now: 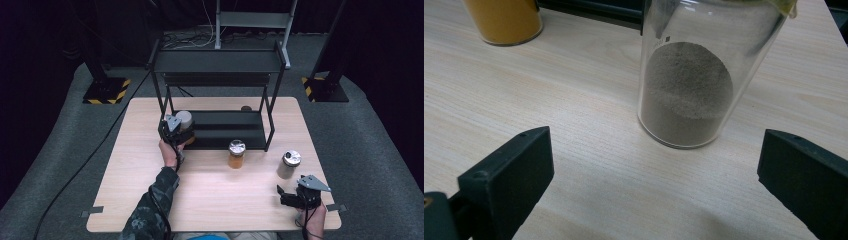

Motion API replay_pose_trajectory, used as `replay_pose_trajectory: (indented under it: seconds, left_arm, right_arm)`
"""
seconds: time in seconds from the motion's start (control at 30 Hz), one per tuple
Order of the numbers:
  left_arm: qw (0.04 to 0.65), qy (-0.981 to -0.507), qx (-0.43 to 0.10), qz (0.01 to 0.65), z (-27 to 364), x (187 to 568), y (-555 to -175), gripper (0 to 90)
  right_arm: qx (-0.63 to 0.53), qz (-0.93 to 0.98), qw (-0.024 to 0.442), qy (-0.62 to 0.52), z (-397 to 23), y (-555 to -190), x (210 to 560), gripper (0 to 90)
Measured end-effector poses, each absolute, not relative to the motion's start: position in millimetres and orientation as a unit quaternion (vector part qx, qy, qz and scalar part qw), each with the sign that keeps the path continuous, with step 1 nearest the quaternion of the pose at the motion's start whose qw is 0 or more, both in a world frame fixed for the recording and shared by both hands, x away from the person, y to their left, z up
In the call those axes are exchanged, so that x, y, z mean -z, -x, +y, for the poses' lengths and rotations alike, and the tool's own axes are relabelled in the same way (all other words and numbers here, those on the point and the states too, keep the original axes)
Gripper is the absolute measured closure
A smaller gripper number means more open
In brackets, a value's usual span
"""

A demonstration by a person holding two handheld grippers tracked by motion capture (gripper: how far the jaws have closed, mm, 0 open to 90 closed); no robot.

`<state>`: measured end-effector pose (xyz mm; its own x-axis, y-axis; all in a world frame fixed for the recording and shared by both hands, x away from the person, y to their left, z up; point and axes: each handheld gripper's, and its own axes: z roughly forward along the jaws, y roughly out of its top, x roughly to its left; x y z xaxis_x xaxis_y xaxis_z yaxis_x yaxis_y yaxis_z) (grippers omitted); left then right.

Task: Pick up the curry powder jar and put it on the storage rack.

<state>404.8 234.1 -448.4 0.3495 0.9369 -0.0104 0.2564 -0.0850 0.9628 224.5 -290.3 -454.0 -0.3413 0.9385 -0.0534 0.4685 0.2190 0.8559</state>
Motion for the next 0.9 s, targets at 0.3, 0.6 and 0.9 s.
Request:
replay_pose_trajectory:
  seconds: [0.3,0.6,0.9]
  left_arm:
    - [0.495,-0.659,-0.339,0.454,235.4,445.4,-406.1,34.0]
    - [0.490,-0.666,-0.335,0.452,237.1,441.1,-407.8,33.7]
    - [0.471,-0.689,-0.306,0.459,238.0,426.5,-414.4,19.5]
  right_arm:
    - [-0.390,0.720,0.302,-0.489,-290.1,-224.4,454.0,0.7]
    - [-0.390,0.720,0.302,-0.489,-290.1,-224.4,454.0,0.7]
    - [-0.389,0.720,0.302,-0.489,-290.1,-224.5,453.9,0.7]
